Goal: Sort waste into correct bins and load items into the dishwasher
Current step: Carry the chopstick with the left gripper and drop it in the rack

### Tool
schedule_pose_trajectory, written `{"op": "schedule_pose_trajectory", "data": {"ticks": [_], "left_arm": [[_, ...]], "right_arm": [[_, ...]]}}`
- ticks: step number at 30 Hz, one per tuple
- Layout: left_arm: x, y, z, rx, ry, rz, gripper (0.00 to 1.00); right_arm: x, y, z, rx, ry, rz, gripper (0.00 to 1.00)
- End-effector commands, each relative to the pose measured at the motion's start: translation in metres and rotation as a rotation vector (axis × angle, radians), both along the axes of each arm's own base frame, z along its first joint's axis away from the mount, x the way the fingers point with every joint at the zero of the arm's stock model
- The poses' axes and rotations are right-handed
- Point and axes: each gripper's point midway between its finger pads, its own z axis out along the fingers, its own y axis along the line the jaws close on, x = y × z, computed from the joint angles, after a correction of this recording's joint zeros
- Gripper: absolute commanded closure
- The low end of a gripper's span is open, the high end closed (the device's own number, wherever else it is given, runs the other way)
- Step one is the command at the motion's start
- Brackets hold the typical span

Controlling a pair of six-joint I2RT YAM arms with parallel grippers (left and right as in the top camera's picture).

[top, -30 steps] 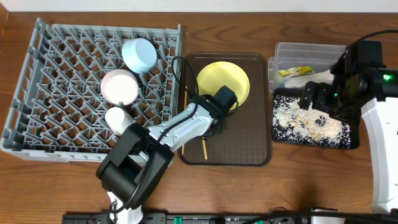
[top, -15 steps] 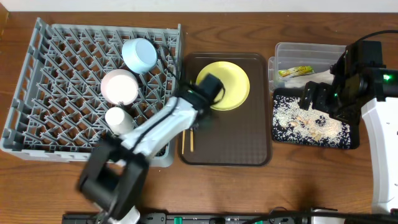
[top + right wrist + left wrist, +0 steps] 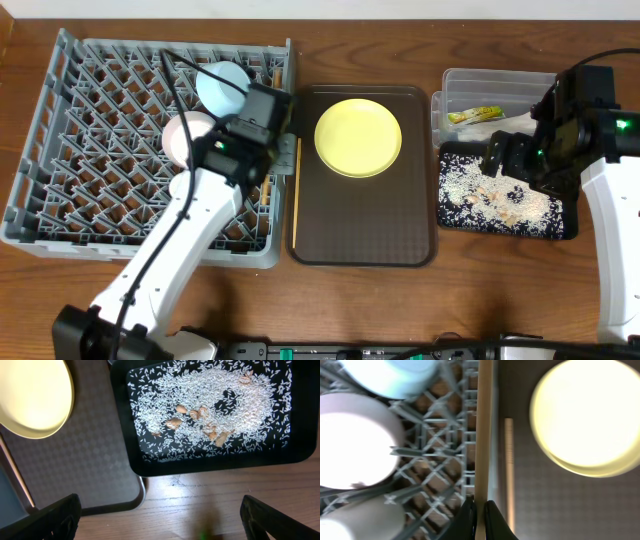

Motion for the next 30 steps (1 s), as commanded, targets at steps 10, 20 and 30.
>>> {"op": "schedule_pose_trajectory", "data": {"ticks": [10, 20, 30], "left_arm": [[0.019, 0.024, -0.046, 0.06, 0.105, 0.043, 0.74], [0.006, -0.02, -0.03, -0.132, 0.116, -0.051, 0.45], [-0.026, -0.066, -0.063, -0.102, 0.201, 0.042, 0.46]], "right_arm": [[0.0, -0.003, 0.001, -0.008, -0.001, 0.005, 0.01], [0.0, -0.003, 0.001, -0.008, -0.005, 0.005, 0.01], [0.0, -0.003, 0.001, -0.008, -0.004, 0.005, 0.01]]}}
